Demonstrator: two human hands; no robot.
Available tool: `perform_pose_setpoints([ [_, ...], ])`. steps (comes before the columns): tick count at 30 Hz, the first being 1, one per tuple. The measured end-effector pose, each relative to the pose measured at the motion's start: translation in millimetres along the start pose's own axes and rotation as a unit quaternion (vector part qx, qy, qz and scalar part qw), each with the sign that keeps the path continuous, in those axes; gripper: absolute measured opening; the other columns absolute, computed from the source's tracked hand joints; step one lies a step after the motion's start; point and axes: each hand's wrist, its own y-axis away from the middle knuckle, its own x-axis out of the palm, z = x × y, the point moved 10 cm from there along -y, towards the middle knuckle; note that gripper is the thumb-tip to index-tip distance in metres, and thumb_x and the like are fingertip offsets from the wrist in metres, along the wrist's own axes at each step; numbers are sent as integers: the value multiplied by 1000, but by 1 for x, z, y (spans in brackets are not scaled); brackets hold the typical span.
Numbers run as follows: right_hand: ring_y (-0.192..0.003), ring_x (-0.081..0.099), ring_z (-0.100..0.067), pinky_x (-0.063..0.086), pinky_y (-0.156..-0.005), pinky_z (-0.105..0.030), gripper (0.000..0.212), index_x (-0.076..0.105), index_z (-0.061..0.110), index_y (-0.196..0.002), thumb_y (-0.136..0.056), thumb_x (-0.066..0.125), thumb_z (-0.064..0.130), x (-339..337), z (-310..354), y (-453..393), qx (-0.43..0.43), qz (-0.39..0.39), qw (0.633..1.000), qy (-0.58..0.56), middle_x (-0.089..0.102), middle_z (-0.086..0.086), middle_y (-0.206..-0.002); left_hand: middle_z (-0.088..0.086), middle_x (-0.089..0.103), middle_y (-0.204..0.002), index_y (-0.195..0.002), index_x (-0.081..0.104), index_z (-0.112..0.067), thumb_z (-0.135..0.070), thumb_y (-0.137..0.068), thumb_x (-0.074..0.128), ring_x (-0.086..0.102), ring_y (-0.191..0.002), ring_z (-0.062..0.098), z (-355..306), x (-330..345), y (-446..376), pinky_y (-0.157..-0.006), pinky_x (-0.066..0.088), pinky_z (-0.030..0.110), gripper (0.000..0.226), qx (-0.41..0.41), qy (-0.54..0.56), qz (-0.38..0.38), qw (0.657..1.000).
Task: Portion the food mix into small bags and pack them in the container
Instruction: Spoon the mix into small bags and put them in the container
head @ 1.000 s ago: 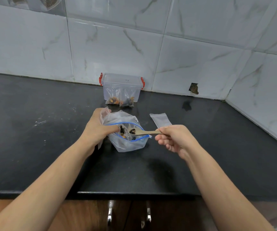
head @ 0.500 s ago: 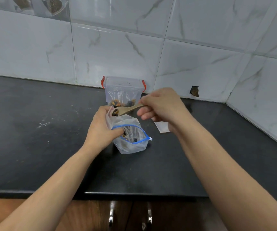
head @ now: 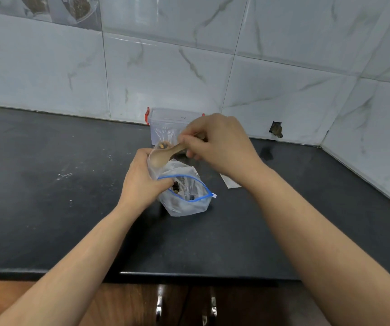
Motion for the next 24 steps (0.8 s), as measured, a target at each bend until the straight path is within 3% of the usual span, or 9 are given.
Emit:
perform_pose_setpoints([
  [4,-45,57,-7,39,-44,-16,11,69,13,-74,-85,66,12,-8,-67,13,178,-10,954,-240,67,2,-57,-5,56,-102,-108,43,-26,-16,-67,80,57,-93,19,9,-3,-2,-77,50,38,56,-19,31,-8,999],
  [8,-42,54,-5,35,-42,-15,11,69,8,-76,-85,63,9,4,-118,42,298,2,921,-249,66,-1,-57,-4,56,-106,-111,44,-25,-15,-70,79,57,-96,17,18,-4,-4,-76,49,33,55,-42,62,-13,997],
  [11,-49,60,-8,44,-48,-17,10,71,10,-77,-83,63,10,19,-119,51,275,-18,940,-201,70,-1,-62,-7,55,-102,-116,43,-23,-13,-74,75,56,-89,9,21,-2,-3,-68,45,23,54,-64,88,-6,994],
  [13,-62,66,-9,49,-62,-22,13,72,17,-81,-85,61,15,29,-103,49,206,-36,974,-80,73,2,-71,-11,52,-97,-117,42,-22,-15,-74,74,53,-83,3,24,5,-1,-64,43,20,54,-92,100,17,991],
  [16,-83,66,-15,44,-71,-27,19,72,20,-94,-92,54,24,52,-79,45,113,-33,989,88,73,5,-89,-1,57,-101,-113,45,-22,-22,-58,66,57,-83,12,31,15,3,-68,48,27,59,-139,140,51,979],
  [19,-84,64,-23,47,-71,-34,22,70,17,-96,-95,49,25,69,-77,41,96,-18,987,127,73,0,-88,4,59,-100,-110,47,-21,-20,-54,60,59,-82,18,32,17,3,-67,49,31,58,-148,159,59,974],
  [24,-84,63,-25,42,-66,-30,18,67,11,-92,-93,52,20,73,-82,37,132,6,981,140,71,-6,-90,5,56,-103,-118,44,-19,-16,-56,62,59,-90,21,33,28,3,-71,50,33,65,-150,188,87,967],
])
